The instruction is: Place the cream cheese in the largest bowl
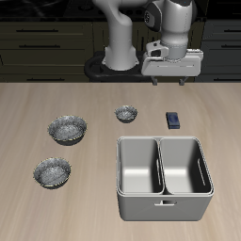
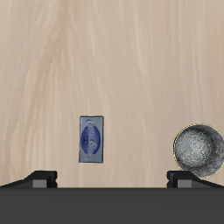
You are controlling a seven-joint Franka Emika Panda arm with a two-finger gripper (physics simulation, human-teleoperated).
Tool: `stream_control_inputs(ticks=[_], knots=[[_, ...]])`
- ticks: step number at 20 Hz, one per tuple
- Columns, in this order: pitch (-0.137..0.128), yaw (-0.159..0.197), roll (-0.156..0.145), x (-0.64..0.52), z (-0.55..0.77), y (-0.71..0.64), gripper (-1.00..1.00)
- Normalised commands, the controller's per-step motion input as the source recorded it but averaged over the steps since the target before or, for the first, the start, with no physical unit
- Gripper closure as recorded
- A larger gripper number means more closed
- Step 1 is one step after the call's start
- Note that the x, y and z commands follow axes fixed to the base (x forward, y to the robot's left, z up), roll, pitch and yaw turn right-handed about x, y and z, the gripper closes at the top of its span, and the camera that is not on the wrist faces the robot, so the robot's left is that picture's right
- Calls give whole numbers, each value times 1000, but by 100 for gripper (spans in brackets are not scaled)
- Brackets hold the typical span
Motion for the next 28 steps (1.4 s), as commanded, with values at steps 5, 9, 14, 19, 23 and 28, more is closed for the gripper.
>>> stream_control_inputs(ticks=[5,9,14,19,23,28], knots=[[-13,14,-36,39,-205,96,-100],[7,23,-59,55,-208,133,-100],[34,5,14,33,-235,90,-100],[30,18,-12,34,-318,83,-100],[13,8,-5,-14,-168,-36,-100],[30,4,-3,33,-202,34,-100]])
